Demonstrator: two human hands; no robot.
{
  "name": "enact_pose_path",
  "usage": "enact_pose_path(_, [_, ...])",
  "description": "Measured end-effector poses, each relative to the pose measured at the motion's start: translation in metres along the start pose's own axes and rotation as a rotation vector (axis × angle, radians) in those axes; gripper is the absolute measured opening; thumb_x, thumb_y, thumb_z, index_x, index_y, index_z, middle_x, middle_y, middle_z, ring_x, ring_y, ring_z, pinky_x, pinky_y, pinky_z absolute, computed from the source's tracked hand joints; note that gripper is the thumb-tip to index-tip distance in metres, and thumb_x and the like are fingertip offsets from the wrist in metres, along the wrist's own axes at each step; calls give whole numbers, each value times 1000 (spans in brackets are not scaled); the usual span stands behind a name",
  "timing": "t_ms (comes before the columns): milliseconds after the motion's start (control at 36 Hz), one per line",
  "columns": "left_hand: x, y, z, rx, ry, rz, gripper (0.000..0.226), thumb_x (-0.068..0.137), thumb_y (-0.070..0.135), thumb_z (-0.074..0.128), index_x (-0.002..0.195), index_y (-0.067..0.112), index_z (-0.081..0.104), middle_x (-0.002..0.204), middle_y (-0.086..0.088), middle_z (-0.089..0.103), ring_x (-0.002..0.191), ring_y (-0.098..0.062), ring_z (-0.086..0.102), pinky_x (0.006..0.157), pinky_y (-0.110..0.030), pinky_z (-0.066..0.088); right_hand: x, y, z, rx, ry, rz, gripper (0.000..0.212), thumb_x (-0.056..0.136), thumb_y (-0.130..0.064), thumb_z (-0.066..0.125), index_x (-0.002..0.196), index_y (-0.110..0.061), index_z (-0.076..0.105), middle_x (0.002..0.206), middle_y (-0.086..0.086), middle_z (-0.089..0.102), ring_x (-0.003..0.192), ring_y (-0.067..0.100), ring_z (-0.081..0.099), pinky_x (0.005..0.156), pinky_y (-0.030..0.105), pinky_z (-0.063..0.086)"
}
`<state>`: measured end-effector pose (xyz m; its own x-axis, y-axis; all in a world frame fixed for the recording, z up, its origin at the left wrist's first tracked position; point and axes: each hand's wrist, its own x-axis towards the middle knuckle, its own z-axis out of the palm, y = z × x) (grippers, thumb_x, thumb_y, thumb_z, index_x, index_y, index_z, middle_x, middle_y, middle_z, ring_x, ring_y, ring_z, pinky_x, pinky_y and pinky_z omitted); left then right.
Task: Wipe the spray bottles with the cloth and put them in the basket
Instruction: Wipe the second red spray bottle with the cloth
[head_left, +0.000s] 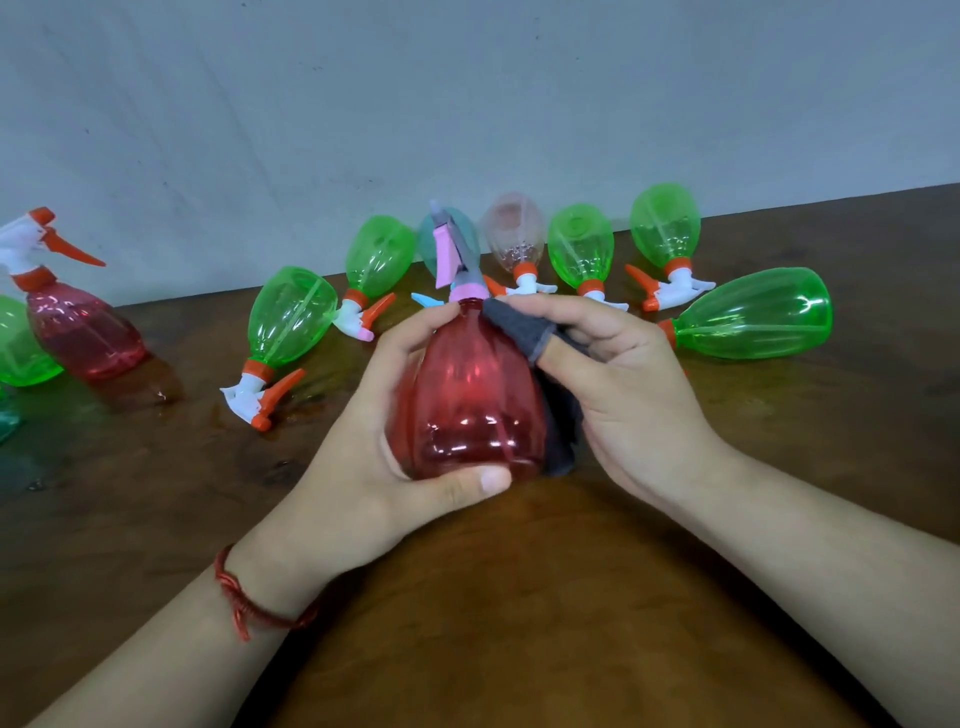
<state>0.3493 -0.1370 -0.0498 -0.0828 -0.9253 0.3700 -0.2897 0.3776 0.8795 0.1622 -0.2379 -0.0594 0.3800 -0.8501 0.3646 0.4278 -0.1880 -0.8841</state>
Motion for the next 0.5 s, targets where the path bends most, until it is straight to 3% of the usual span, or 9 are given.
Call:
enact_pose_path(167, [2, -5, 0, -66, 76, 0, 100, 77, 22, 90, 160, 20, 34, 157, 4, 49, 143, -27, 56, 104, -35, 58, -7, -4, 5, -105, -41, -82, 34, 101, 7, 62, 121, -17, 76, 126, 0, 76, 127, 18, 67, 112, 43, 51])
enact_pose_path(250, [6, -7, -1, -102, 155, -14, 98, 77, 26, 89, 159, 23, 36, 156, 5, 51, 140, -24, 59, 101, -31, 58, -10, -5, 6, -208, -66, -169, 37, 98, 11, 63, 118, -16, 76, 127, -2, 76, 132, 16, 64, 116, 41, 48])
enact_pose_path(306, [9, -11, -3, -138, 216, -53, 95, 76, 29, 91, 156, 29, 40, 153, 6, 55, 136, -21, 63, 99, -36, 60, -13, -3, 6, -290, -94, -229, 37, 96, 13, 65, 118, -15, 77, 128, -1, 76, 131, 16, 65, 115, 43, 49])
enact_pose_path(389, [12, -20, -5, -149, 264, -122, 93, 74, 31, 96, 151, 39, 44, 145, 2, 63, 130, -27, 67, 100, -59, 59, -15, 0, 4, -454, -159, -311, 37, 93, 16, 66, 116, -10, 79, 130, -1, 74, 129, 13, 65, 114, 40, 49])
enact_pose_path(444, [13, -23, -4, -133, 285, -150, 96, 72, 30, 99, 150, 41, 44, 144, -1, 64, 128, -27, 69, 100, -58, 60, -15, 2, 2, -551, -179, -354, 40, 89, 19, 66, 115, -9, 80, 131, -2, 73, 128, 10, 66, 113, 35, 50])
enact_pose_path(500, [13, -24, -2, -153, 300, -122, 100, 72, 22, 99, 152, 38, 42, 146, -5, 62, 129, -28, 68, 101, -48, 61, -13, 2, 0, -583, -155, -393, 43, 88, 21, 67, 115, -11, 80, 129, -3, 73, 127, 9, 67, 111, 33, 51])
